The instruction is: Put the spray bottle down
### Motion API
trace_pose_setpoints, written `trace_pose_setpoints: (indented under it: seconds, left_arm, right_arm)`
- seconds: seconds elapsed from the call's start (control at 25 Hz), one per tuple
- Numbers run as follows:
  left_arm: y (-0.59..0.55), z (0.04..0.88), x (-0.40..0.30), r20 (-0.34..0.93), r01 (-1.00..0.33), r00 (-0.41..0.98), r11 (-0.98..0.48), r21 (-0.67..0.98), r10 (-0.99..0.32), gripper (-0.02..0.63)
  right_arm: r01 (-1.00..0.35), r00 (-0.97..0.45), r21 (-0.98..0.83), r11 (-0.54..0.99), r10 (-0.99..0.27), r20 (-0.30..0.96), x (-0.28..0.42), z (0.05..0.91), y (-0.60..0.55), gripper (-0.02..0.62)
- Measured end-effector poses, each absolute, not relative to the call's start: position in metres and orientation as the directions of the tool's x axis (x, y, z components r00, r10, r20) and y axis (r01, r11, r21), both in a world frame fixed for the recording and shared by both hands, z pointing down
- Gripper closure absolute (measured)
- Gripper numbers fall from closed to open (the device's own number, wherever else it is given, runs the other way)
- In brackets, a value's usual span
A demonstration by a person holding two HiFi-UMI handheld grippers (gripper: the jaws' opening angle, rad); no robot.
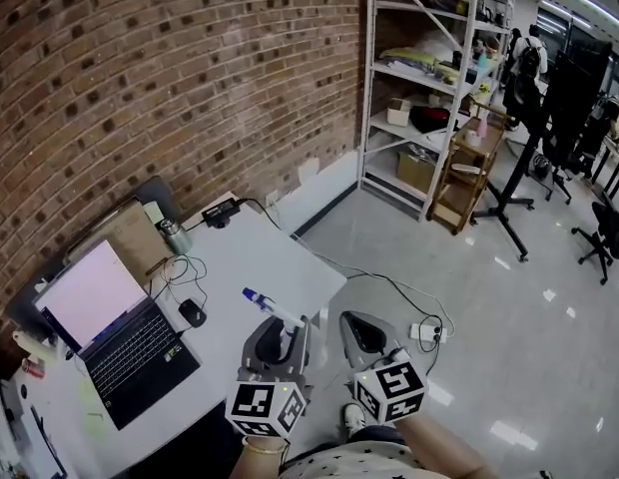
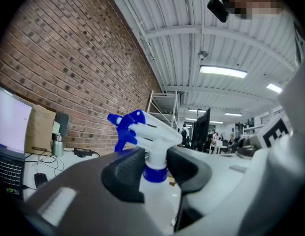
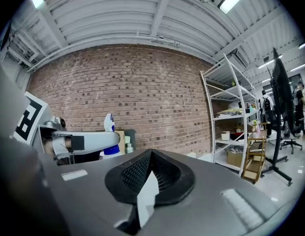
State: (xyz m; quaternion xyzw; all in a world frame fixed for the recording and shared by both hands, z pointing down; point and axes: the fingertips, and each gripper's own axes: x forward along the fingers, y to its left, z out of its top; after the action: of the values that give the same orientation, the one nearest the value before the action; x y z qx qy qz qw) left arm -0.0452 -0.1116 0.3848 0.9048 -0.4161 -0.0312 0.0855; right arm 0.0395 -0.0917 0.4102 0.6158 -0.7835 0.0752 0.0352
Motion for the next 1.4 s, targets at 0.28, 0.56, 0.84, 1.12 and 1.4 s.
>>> trace_pose_setpoints:
  seconds: [0.28, 0.56, 0.84, 1.12, 1.4]
  left_arm:
    - [-0.149, 0.38, -0.019, 0.005, -0.816, 0.558, -0.548, 0.182, -0.83, 0.467]
    - [-0.172, 0.377, -0.007, -0.004, -0.878, 0.448, -0.441, 0.187, -0.894, 0.466]
    - [-0.196, 0.375, -0.017, 0.004, -0.919, 0.366, -0.36, 0.161, -0.931, 0.466]
    - [-0.231, 0.382, -0.035, 0.007, -0.937, 0.325, -0.32, 0.139, -0.946, 0.466]
    - [-0.272, 0.399, -0.048, 0.008, -0.947, 0.303, -0.3, 0.119, -0.953, 0.466]
  right_arm:
    - [-0.937, -0.349, -0.066, 0.343, -0.925, 0.149, 0.066, 0.407, -0.134, 0.597]
    - [-0.892, -0.451, -0.045, 0.449, -0.88, 0.151, 0.083, 0.407, -0.167, 0.597]
    - [-0.855, -0.517, -0.04, 0.517, -0.843, 0.146, 0.077, 0.409, -0.201, 0.597]
    - [-0.822, -0.565, -0.024, 0.569, -0.812, 0.147, 0.052, 0.414, -0.239, 0.597]
    - [-0.798, -0.596, -0.029, 0.601, -0.783, 0.178, 0.033, 0.429, -0.28, 0.597]
